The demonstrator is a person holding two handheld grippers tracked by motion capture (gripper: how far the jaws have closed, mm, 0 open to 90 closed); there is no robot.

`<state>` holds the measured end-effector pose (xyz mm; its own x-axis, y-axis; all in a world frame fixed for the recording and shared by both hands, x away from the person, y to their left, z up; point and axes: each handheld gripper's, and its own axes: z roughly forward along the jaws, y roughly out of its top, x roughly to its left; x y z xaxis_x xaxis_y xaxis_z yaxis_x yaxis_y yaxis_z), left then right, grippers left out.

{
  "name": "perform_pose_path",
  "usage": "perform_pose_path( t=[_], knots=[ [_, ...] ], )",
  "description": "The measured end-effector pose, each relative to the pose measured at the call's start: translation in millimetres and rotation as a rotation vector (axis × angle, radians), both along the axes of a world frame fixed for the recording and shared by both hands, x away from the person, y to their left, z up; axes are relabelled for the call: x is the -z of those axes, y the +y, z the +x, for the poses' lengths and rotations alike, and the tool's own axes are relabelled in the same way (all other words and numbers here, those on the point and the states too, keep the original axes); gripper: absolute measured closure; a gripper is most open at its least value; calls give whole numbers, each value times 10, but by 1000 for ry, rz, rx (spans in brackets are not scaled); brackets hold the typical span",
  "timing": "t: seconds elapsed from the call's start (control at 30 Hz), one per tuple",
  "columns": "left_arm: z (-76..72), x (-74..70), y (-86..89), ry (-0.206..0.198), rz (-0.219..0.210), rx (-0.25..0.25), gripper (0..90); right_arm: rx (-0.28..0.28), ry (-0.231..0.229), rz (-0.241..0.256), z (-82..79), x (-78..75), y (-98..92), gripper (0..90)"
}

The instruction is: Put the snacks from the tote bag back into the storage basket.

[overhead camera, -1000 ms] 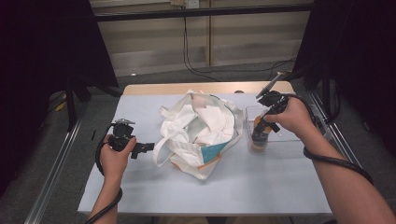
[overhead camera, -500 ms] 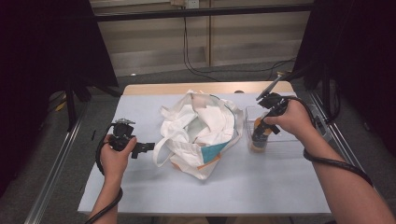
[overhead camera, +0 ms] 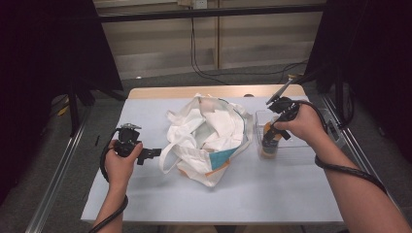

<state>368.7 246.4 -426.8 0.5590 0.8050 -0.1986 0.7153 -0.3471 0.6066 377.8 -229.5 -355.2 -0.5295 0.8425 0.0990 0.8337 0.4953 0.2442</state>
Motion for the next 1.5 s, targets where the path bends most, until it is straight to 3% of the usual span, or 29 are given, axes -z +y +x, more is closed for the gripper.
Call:
perform_pose_path(
  t=[0.53,0.93,1.5],
  knots=[
    [2,9,-20,-1,1,-2,48,13,-22,20,-25,12,-27,292],
    [-5,-1,-20,2,-1,0,48,34,-74,29,-58,-10,-97,149],
    [-22,-52,-8,-17,-15,-7,48,76,-102,69,-196,-55,-193,116]
  ],
)
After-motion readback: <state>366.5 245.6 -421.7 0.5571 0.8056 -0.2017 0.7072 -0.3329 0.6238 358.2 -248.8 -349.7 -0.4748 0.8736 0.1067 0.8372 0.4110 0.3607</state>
